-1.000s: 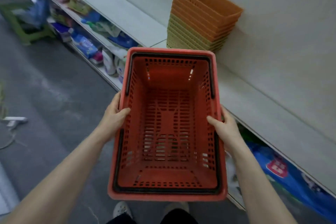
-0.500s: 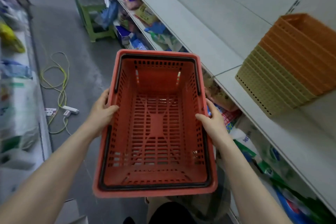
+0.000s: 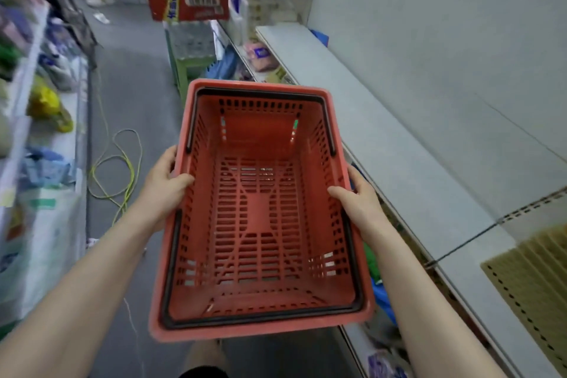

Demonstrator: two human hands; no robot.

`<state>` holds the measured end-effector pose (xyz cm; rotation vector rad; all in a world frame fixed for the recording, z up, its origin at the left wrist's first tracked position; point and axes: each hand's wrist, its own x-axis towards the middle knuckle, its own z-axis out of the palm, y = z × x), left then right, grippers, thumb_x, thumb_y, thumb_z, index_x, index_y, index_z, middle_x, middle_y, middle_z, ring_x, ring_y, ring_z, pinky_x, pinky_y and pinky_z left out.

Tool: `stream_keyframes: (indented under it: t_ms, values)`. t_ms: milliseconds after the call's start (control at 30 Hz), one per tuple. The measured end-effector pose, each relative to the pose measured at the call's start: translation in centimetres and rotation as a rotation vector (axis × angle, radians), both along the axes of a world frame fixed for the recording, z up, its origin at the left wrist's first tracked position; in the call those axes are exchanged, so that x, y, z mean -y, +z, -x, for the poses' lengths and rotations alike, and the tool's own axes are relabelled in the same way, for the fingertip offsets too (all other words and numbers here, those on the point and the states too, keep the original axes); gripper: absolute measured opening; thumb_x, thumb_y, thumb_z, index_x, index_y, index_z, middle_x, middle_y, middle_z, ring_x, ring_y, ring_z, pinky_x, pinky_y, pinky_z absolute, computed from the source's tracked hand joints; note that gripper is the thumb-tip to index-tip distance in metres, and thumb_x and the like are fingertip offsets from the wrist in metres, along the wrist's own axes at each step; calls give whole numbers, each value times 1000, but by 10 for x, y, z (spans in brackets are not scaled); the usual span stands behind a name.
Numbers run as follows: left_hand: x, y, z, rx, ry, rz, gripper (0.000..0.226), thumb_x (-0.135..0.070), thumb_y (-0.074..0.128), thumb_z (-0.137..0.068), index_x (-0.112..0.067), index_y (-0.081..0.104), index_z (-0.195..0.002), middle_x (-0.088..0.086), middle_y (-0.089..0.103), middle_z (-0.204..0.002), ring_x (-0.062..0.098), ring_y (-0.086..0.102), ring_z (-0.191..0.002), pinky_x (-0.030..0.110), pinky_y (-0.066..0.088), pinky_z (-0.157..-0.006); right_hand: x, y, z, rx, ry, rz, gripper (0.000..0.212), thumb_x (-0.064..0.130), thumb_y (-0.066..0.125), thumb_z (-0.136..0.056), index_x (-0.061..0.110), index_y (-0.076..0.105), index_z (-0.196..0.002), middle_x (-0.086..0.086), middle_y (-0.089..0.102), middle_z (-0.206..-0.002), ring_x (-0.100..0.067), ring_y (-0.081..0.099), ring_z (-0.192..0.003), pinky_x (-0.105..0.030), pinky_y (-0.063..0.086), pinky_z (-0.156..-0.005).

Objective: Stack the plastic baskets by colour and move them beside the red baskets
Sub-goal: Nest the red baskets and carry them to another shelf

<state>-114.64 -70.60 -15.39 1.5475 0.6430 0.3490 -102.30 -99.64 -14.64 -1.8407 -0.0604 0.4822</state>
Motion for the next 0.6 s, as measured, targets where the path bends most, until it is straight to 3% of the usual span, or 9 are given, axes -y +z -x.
stream_keyframes:
  t_ms: [100, 167, 267, 333, 433, 500, 600]
  values:
    - [-52, 9, -57, 17, -27, 9, 56, 6, 48, -77, -33, 54, -116, 0, 66, -91, 22, 61, -78, 40, 52, -77, -50, 7, -48, 60, -39, -17, 58, 17, 59, -72, 44, 60, -123, 4, 76, -99, -22, 75, -87, -50, 59, -83]
    - [-84, 19, -92, 18, -44, -2, 61, 0, 49, -69, -31, 52, -121, 0, 66, -92, 20, 63, -78, 40, 52, -81, -82, 18, -74, 80, -72, -10, 55, 11, 58, -75, 42, 62, -121, 5, 77, -95, -21, 75, -85, -50, 59, -82]
    - [-128, 33, -150, 40, -87, -25, 63, 13, 44, -79, -28, 50, -127, -2, 65, -89, 2, 64, -64, 25, 56, -64, -123, 31, -112, 77, -126, -33, 54, 9, 56, -78, 43, 61, -121, 3, 76, -97, -23, 75, -84, -51, 60, -79]
    - [-153, 45, -189, 35, -96, -49, 65, 16, 42, -81, -30, 51, -126, -4, 65, -89, -1, 64, -63, 17, 55, -58, -148, 39, -140, 66, -142, -63, 52, 9, 56, -81, 41, 61, -121, -1, 76, -102, -28, 74, -88, -52, 60, -78]
    - [-186, 57, -247, 36, -145, -54, 62, 14, 43, -81, -32, 54, -121, 1, 68, -92, 14, 66, -70, 20, 55, -52, -177, 55, -187, 16, -201, -164, 44, 2, 56, -88, 27, 62, -123, -11, 76, -98, -33, 74, -86, -48, 61, -72]
    - [-208, 66, -290, 34, -184, -38, 58, 12, 43, -84, -34, 55, -117, 4, 69, -92, 14, 69, -63, 24, 55, -47, -192, 65, -228, -21, -202, -209, 35, 5, 58, -90, 21, 63, -121, -12, 76, -91, -29, 74, -75, -40, 60, -62]
    - [-239, 78, -360, 51, -213, -48, 51, 8, 46, -88, -30, 57, -121, 4, 70, -92, 9, 70, -58, 24, 55, -46, -211, 73, -300, 4, -183, -199, 33, 17, 63, -90, 20, 63, -123, -9, 76, -98, -27, 74, -83, -43, 59, -72]
